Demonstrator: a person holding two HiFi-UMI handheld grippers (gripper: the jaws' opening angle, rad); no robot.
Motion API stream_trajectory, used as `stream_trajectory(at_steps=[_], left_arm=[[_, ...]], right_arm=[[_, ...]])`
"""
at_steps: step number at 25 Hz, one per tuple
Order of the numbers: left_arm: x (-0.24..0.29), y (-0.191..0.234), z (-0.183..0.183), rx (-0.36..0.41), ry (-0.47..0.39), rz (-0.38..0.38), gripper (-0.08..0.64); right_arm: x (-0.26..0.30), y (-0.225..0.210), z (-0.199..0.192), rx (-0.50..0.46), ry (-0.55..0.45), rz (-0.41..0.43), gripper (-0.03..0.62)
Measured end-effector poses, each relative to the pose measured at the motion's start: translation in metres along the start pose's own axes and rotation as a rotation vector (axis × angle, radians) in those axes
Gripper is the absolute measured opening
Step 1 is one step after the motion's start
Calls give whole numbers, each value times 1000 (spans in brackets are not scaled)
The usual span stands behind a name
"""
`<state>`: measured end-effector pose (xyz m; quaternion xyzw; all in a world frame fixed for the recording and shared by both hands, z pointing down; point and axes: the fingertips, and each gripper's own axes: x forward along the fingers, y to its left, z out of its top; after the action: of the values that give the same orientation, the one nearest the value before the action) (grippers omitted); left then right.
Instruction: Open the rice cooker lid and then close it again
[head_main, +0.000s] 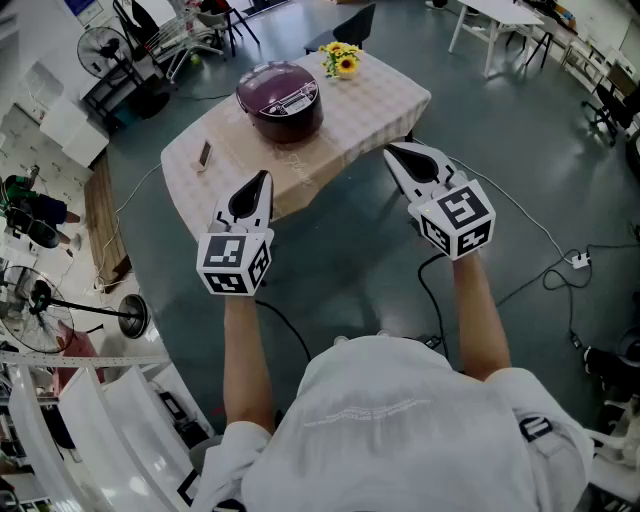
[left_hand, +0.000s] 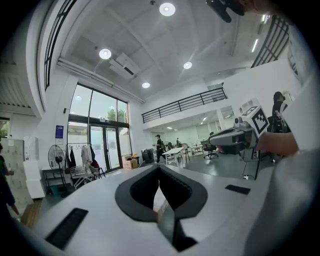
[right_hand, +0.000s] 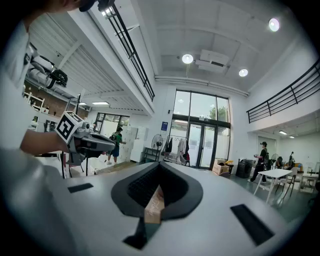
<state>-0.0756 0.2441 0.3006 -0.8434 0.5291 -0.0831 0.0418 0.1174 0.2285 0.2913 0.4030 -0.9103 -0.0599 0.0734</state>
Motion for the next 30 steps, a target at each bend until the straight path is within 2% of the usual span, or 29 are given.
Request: stream_trajectory(at_steps=[26, 29, 30], left_arm=[[9, 1, -10, -6, 29, 1, 17], [9, -3, -11, -2, 21, -12, 27], [9, -6, -12, 3, 21, -23, 49]], right_arm=[[12, -7, -8, 14, 3, 17, 25], [10, -8, -11, 18, 1, 17, 28], [10, -8, -12, 21, 2, 21, 38]])
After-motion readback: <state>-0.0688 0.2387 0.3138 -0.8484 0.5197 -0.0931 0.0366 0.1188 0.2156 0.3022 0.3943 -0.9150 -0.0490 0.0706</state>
